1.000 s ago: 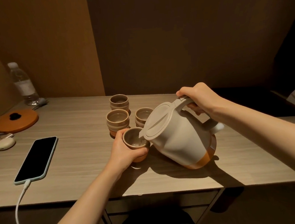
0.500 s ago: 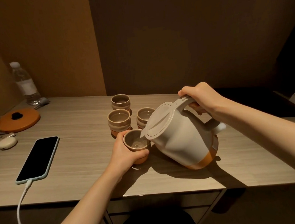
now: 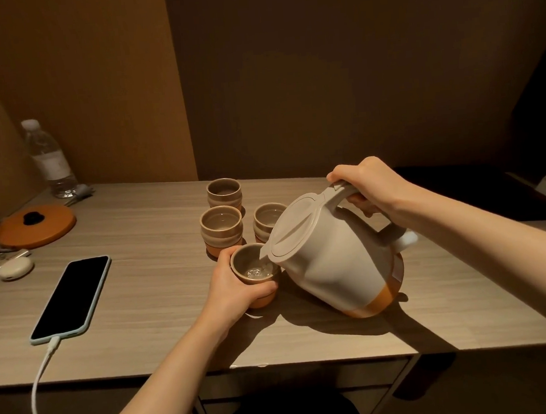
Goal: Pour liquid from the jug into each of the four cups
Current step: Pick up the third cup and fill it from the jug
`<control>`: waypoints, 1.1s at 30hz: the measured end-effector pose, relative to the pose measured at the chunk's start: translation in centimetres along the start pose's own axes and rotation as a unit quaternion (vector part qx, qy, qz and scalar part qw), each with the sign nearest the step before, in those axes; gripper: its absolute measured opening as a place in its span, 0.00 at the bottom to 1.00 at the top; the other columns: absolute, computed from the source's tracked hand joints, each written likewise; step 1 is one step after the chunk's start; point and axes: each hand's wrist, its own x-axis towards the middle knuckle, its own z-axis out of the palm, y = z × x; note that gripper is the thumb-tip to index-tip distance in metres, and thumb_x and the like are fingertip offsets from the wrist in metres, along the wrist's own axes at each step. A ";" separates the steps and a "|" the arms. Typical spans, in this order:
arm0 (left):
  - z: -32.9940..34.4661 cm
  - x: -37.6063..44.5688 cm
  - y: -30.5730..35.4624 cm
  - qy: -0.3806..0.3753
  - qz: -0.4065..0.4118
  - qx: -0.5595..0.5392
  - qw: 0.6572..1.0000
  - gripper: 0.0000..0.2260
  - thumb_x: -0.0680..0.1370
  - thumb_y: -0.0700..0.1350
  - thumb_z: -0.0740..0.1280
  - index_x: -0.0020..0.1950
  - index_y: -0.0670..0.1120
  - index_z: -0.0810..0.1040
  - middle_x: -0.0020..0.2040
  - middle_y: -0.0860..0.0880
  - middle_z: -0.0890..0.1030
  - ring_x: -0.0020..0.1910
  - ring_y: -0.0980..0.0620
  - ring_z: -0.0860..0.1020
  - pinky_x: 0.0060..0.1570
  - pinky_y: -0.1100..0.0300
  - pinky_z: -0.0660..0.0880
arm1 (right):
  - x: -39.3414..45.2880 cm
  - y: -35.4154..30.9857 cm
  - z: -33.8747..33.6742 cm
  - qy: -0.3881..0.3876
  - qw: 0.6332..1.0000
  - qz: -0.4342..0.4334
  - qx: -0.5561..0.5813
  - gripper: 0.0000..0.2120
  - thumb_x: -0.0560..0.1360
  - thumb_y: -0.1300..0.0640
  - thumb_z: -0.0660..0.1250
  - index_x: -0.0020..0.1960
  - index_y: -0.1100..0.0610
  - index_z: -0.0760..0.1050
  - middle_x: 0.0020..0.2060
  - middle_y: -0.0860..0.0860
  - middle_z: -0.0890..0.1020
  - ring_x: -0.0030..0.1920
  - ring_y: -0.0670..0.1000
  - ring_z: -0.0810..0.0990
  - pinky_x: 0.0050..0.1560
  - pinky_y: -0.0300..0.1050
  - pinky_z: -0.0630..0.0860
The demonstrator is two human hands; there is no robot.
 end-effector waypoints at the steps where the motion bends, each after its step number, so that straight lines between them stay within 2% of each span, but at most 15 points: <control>1: 0.0 0.0 0.0 0.000 0.000 0.000 1.000 0.35 0.58 0.40 0.82 0.60 0.53 0.71 0.53 0.58 0.77 0.51 0.64 0.75 0.45 0.71 0.70 | 0.0 -0.1 0.0 0.000 1.000 -0.001 -0.002 0.20 0.76 0.52 0.65 0.27 0.59 0.72 0.19 0.50 0.69 0.21 0.47 0.65 0.27 0.42 0.65; 5: 0.0 0.0 0.1 0.000 -0.001 -0.002 1.000 0.35 0.58 0.39 0.82 0.60 0.52 0.71 0.52 0.58 0.77 0.50 0.65 0.76 0.44 0.71 0.70 | -0.1 -0.3 0.2 0.002 1.000 -0.005 -0.006 0.22 0.76 0.53 0.65 0.25 0.58 0.71 0.17 0.49 0.69 0.18 0.45 0.65 0.27 0.42 0.65; 11: 0.0 0.0 0.1 0.000 -0.003 -0.007 1.000 0.34 0.59 0.38 0.82 0.60 0.52 0.71 0.52 0.58 0.77 0.48 0.70 0.75 0.42 0.75 0.70 | -0.1 -0.3 0.3 0.004 1.000 -0.005 -0.014 0.21 0.76 0.52 0.66 0.26 0.58 0.72 0.19 0.49 0.70 0.20 0.46 0.67 0.28 0.43 0.66; 21: 0.3 -0.1 0.2 -0.005 -0.004 -0.005 1.000 0.35 0.58 0.39 0.82 0.59 0.52 0.70 0.52 0.59 0.77 0.48 0.69 0.75 0.42 0.75 0.70 | -0.3 -0.4 -0.1 0.005 1.000 0.009 -0.023 0.21 0.76 0.54 0.65 0.26 0.58 0.72 0.16 0.47 0.69 0.16 0.43 0.65 0.27 0.42 0.65; 25: 0.4 -0.1 0.2 -0.007 -0.005 -0.006 1.000 0.36 0.58 0.39 0.82 0.60 0.52 0.70 0.52 0.57 0.77 0.50 0.65 0.76 0.45 0.71 0.71 | -0.4 -0.6 -0.1 0.002 1.000 0.008 -0.024 0.21 0.76 0.54 0.65 0.26 0.58 0.71 0.17 0.48 0.68 0.17 0.45 0.64 0.27 0.41 0.64; 30: 0.6 -0.1 0.3 -0.006 -0.001 -0.007 1.000 0.35 0.58 0.38 0.82 0.61 0.50 0.70 0.52 0.57 0.78 0.48 0.67 0.76 0.43 0.76 0.71 | -0.4 -1.1 -0.2 0.002 1.000 0.005 -0.029 0.21 0.75 0.53 0.66 0.25 0.58 0.71 0.18 0.49 0.68 0.18 0.46 0.64 0.25 0.41 0.63; 33: 0.6 -0.1 0.4 -0.010 -0.004 -0.007 1.000 0.36 0.59 0.39 0.82 0.62 0.50 0.70 0.52 0.58 0.77 0.50 0.66 0.75 0.44 0.73 0.72 | -0.4 -1.5 -0.3 -0.005 1.000 0.000 -0.029 0.20 0.75 0.53 0.66 0.26 0.59 0.71 0.19 0.50 0.68 0.19 0.47 0.63 0.26 0.41 0.63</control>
